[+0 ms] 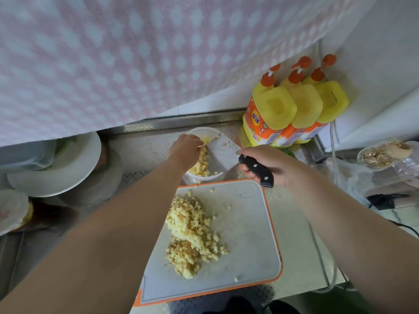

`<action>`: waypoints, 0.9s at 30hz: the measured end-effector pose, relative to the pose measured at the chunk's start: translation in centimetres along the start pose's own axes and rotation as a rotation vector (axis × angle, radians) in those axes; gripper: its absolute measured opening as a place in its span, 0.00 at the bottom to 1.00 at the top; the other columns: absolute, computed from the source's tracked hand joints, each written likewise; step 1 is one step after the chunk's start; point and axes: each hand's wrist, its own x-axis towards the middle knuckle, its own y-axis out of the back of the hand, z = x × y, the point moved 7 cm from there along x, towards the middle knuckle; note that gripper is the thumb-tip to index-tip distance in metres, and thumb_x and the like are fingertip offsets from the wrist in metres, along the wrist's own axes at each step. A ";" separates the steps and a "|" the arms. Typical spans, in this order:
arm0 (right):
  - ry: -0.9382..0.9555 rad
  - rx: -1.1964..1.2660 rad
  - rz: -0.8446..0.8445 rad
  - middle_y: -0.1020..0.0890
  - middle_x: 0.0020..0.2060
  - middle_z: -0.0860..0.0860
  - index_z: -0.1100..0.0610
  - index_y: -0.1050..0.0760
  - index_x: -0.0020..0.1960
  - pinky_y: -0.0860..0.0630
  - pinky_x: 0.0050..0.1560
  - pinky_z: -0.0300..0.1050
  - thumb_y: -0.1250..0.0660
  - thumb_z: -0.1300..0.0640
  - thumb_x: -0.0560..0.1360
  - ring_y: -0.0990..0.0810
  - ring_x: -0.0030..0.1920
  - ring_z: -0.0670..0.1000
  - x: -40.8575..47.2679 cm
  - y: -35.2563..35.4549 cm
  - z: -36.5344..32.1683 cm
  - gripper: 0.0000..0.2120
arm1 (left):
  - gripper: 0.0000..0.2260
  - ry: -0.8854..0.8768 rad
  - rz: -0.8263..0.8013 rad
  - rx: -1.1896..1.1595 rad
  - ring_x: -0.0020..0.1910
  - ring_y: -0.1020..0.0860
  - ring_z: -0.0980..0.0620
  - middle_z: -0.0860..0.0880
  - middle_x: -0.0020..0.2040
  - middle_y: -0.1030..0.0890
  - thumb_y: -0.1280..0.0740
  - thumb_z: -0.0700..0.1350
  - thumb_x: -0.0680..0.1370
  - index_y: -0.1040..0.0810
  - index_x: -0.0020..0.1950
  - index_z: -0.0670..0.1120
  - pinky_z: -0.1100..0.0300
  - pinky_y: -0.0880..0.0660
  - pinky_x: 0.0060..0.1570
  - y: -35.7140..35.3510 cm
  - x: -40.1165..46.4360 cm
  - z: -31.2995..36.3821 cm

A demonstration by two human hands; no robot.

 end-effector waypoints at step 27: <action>0.120 -0.245 0.016 0.27 0.30 0.55 0.62 0.31 0.41 0.34 0.22 0.33 0.41 0.59 0.81 0.28 0.22 0.44 -4.4 -0.2 0.9 0.11 | 0.33 -0.262 -0.168 0.498 0.80 0.54 0.51 0.49 0.82 0.55 0.45 0.40 0.81 0.61 0.80 0.44 0.49 0.56 0.78 -1.6 -5.0 4.2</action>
